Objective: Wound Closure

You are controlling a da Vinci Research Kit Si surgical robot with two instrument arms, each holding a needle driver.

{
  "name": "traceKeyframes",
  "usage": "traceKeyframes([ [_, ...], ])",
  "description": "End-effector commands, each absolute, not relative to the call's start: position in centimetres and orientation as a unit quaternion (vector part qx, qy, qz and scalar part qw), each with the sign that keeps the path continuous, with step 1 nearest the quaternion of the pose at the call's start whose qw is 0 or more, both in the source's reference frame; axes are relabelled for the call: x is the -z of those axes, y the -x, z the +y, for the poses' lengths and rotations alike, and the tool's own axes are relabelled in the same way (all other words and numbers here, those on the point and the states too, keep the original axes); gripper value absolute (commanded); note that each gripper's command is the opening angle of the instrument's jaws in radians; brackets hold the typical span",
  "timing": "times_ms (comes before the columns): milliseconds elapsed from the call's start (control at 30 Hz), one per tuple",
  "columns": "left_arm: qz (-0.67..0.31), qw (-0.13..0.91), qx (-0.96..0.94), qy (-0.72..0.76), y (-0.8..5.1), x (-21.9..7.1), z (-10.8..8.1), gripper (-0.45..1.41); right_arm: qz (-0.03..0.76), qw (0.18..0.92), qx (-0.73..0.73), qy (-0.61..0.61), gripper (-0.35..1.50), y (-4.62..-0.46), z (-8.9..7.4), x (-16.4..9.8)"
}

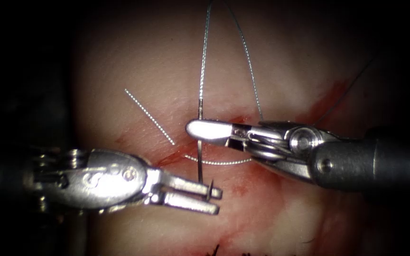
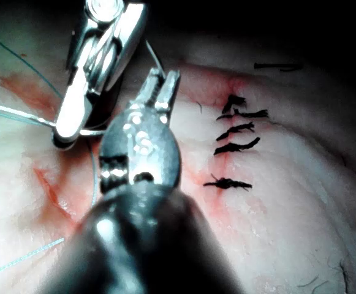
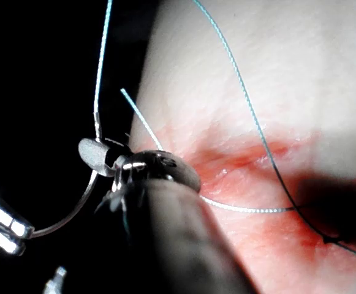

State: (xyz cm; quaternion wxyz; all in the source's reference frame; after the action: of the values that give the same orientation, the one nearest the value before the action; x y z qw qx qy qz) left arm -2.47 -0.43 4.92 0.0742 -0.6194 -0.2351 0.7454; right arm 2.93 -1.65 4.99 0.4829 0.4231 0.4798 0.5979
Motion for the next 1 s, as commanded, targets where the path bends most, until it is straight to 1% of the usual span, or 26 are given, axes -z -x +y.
traceKeyframes([
  [33, -0.237, 0.073, -0.745, 0.62, 2.51, -4.98, -0.45, -0.45, 0.478, 0.486, -0.597, -0.422, -0.35, -3.0, -1.64, -5.01],
  [100, -0.237, 0.068, -0.744, 0.621, 2.51, -4.99, -0.46, -0.45, 0.474, 0.481, -0.601, -0.426, -0.35, -2.99, -1.64, -5.03],
  [133, -0.268, 0.105, -0.738, 0.611, 2.5, -5.0, -0.45, 0.17, 0.474, 0.482, -0.601, -0.426, -0.35, -2.97, -1.64, -5.05],
  [167, -0.275, 0.114, -0.736, 0.608, 2.5, -5.01, -0.44, 0.32, 0.474, 0.483, -0.601, -0.426, -0.35, -2.94, -1.65, -5.06],
  [200, -0.274, 0.116, -0.736, 0.608, 2.49, -5.01, -0.42, 0.54, 0.475, 0.483, -0.6, -0.426, -0.35, -2.91, -1.67, -5.06],
  [233, -0.275, 0.119, -0.736, 0.607, 2.47, -5.01, -0.38, 0.83, 0.477, 0.482, -0.601, -0.425, -0.35, -2.88, -1.68, -5.07],
  [267, -0.28, 0.128, -0.734, 0.605, 2.44, -5.01, -0.35, 1.0, 0.477, 0.481, -0.602, -0.423, -0.35, -2.84, -1.7, -5.07],
  [333, -0.276, 0.145, -0.738, 0.598, 2.37, -4.99, -0.27, 1.22, 0.479, 0.476, -0.611, -0.414, -0.35, -2.78, -1.72, -5.08],
  [433, -0.277, 0.168, -0.748, 0.579, 2.19, -4.88, -0.17, 1.32, 0.504, 0.452, -0.619, -0.398, -0.35, -2.68, -1.71, -5.13],
  [467, -0.275, 0.179, -0.756, 0.567, 2.05, -4.8, -0.09, 1.4, 0.514, 0.422, -0.624, -0.411, -0.35, -2.65, -1.66, -5.18],
  [567, -0.27, 0.192, -0.761, 0.558, 1.83, -4.72, 0.05, 1.4, 0.532, 0.403, -0.617, -0.417, -0.35, -2.57, -1.56, -5.28],
  [600, -0.266, 0.197, -0.763, 0.555, 1.77, -4.71, 0.08, 1.4, 0.546, 0.404, -0.629, -0.378, -0.35, -2.55, -1.54, -5.29],
  [633, -0.259, 0.205, -0.766, 0.551, 1.68, -4.72, 0.1, 1.35, 0.562, 0.417, -0.632, -0.333, -0.35, -2.54, -1.53, -5.3],
  [667, -0.254, 0.21, -0.771, 0.545, 1.65, -4.74, 0.11, 1.32, 0.581, 0.449, -0.613, -0.292, -0.35, -2.52, -1.53, -5.31],
  [733, -0.243, 0.216, -0.794, 0.514, 1.62, -4.88, 0.06, 1.3, 0.623, 0.501, -0.558, -0.221, -0.35, -2.51, -1.57, -5.32],
  [767, -0.247, 0.218, -0.797, 0.506, 1.64, -4.94, 0.03, 1.3, 0.636, 0.501, -0.549, -0.209, -0.35, -2.53, -1.58, -5.32],
  [833, -0.265, 0.227, -0.801, 0.487, 1.69, -5.11, -0.08, 1.25, 0.686, 0.523, -0.479, -0.161, -0.35, -2.56, -1.62, -5.34],
  [933, -0.29, 0.232, -0.798, 0.475, 1.86, -5.46, -0.32, 1.18, 0.742, 0.536, -0.398, -0.064, -0.35, -2.59, -1.66, -5.4],
  [1000, -0.297, 0.225, -0.798, 0.474, 1.94, -5.61, -0.41, 1.06, 0.738, 0.548, -0.394, -0.022, -0.35, -2.63, -1.64, -5.44],
])
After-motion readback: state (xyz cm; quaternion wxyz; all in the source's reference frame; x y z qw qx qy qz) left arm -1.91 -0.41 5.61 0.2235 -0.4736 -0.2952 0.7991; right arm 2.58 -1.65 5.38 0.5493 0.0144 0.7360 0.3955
